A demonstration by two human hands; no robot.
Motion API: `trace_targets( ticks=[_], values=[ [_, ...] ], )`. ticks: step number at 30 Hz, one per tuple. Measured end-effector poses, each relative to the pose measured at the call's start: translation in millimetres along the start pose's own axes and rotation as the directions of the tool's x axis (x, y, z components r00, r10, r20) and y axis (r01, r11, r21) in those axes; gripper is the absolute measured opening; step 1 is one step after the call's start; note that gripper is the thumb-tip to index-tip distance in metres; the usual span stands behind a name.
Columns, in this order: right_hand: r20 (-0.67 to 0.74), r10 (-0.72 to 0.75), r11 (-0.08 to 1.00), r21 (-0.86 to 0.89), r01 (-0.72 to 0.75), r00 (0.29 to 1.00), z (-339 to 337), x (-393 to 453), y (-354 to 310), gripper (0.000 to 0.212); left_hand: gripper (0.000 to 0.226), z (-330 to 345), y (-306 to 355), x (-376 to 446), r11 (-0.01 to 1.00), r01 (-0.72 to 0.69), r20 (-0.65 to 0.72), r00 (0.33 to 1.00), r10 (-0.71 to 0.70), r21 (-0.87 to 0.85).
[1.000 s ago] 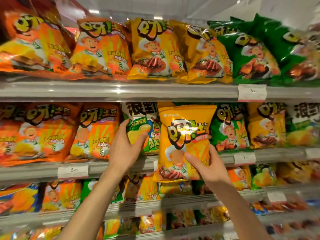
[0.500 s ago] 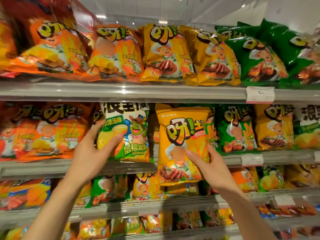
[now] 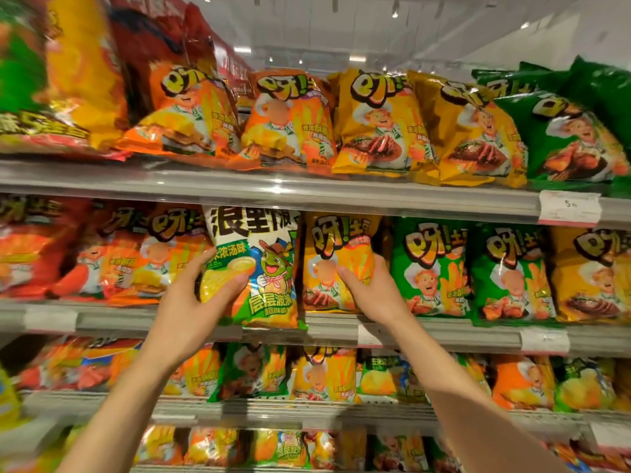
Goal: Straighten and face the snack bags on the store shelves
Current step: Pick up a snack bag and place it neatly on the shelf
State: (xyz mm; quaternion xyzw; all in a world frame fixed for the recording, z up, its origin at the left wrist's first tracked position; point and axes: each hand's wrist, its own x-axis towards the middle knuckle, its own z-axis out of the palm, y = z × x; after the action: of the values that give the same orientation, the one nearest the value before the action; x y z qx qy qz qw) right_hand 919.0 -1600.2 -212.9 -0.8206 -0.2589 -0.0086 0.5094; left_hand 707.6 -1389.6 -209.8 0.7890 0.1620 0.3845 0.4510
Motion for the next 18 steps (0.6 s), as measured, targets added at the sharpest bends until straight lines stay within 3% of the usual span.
trace_targets(
  ticks=[2,4,6,9,13,18],
  values=[
    [0.044,0.025,0.999,-0.042,-0.023,0.999,6,0,4,0.071,0.070,1,0,-1,1.000,-0.001,0.004,1.000,0.001,0.000],
    [-0.020,-0.043,0.990,-0.137,0.040,0.999,8,-6,8,0.092,0.068,3,0,-2,1.000,0.002,0.006,1.000,-0.002,0.012],
    [-0.081,-0.218,0.940,-0.285,0.187,0.973,10,-12,12,0.092,0.071,5,-1,-2,1.000,-0.002,-0.002,1.000,0.002,0.019],
    [0.007,-0.358,0.819,-0.478,0.318,0.934,12,-11,18,0.078,0.073,6,-2,-2,1.000,0.007,-0.002,1.000,-0.007,-0.001],
    [0.059,-0.232,0.809,-0.542,0.226,0.971,6,3,21,0.072,0.090,3,0,-4,0.999,0.025,0.027,0.999,-0.025,-0.027],
    [0.163,-0.126,0.865,-0.466,0.189,0.979,-5,9,10,0.076,0.073,6,3,-8,0.999,0.006,0.016,1.000,-0.006,-0.033]
  ],
)
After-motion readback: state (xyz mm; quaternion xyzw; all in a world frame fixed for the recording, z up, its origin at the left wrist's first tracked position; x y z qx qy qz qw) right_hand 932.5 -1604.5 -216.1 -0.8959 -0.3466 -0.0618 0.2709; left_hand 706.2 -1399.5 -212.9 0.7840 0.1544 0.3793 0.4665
